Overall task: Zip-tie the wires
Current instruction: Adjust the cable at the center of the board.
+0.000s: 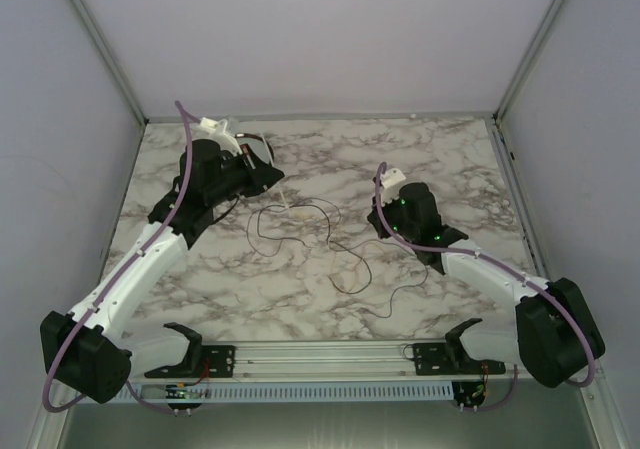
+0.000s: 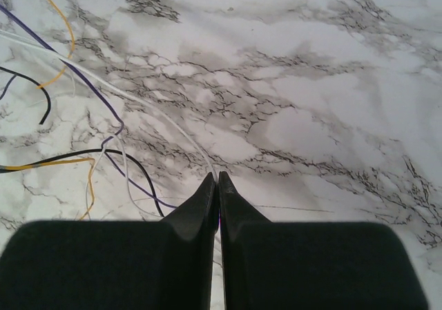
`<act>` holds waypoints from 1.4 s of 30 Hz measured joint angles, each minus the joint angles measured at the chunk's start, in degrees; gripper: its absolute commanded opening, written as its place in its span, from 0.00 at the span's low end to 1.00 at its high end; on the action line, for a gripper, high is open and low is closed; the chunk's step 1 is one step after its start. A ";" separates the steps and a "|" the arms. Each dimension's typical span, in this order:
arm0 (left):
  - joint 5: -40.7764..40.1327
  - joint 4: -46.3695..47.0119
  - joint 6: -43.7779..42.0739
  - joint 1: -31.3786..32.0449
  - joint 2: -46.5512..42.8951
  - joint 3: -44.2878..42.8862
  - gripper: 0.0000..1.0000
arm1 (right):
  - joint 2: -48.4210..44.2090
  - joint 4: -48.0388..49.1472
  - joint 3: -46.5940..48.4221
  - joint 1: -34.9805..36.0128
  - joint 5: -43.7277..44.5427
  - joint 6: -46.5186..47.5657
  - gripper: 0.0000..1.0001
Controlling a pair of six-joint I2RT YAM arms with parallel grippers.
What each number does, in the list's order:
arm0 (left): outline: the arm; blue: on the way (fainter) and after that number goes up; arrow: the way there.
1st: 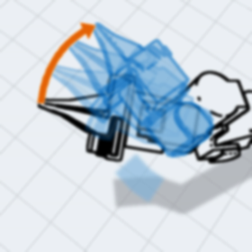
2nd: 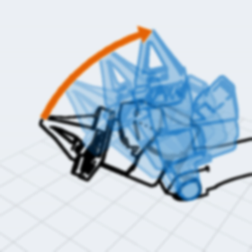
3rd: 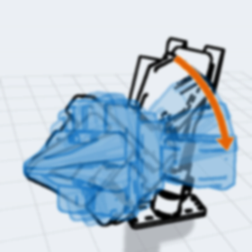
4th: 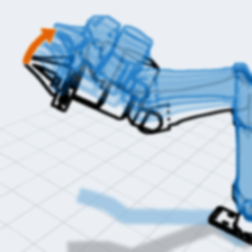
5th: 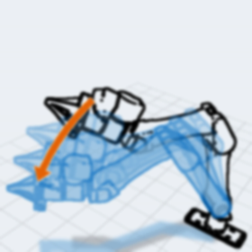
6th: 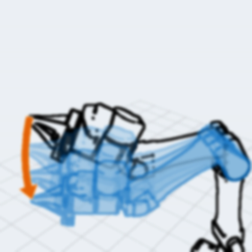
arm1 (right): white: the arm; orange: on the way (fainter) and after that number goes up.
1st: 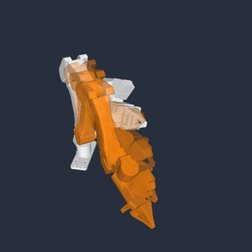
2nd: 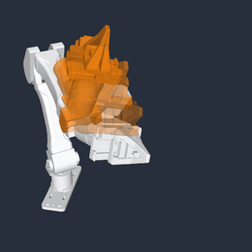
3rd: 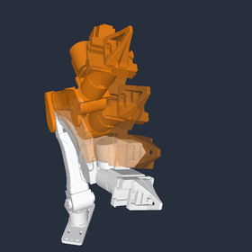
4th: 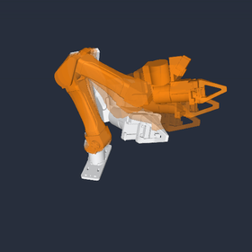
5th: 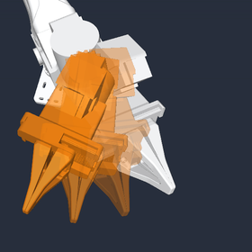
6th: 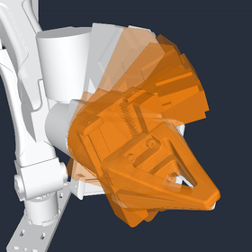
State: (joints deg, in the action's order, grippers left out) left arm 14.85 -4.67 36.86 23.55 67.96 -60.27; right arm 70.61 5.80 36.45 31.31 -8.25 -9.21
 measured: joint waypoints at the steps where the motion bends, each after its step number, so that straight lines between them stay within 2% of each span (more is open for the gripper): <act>1: -0.09 -0.02 0.00 0.00 0.00 0.00 0.00 | 0.00 -0.28 0.00 -0.04 0.31 -0.24 0.00; 12: -0.42 -0.39 0.00 0.00 0.00 0.00 0.00 | -4.33 -2.51 -2.69 -2.75 4.98 -3.17 0.00; 28: -0.92 -0.59 -0.02 -0.33 0.00 0.00 0.00 | -5.46 -3.56 -2.99 -5.20 9.55 -7.48 0.00; 36: -0.94 -0.59 -0.02 -0.44 0.00 0.00 0.00 | -5.77 -3.28 -3.28 -5.51 7.48 -8.37 0.00; 37: -0.94 -0.59 -0.02 -0.44 0.00 0.00 0.00 | -5.73 -3.21 -3.28 -5.51 6.78 -8.37 0.02; 39: -0.92 -0.59 -0.02 -0.44 0.00 0.00 0.00 | -5.53 -2.89 -3.28 -5.53 4.90 -8.20 0.23; 42: -0.92 -0.59 0.00 -0.44 0.00 0.00 0.00 | -5.31 -2.64 -3.28 -5.53 2.32 -7.78 0.39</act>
State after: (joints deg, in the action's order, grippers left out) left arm 13.93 -5.26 36.86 23.11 67.96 -60.27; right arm 65.30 3.16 33.17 25.78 -5.93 -16.99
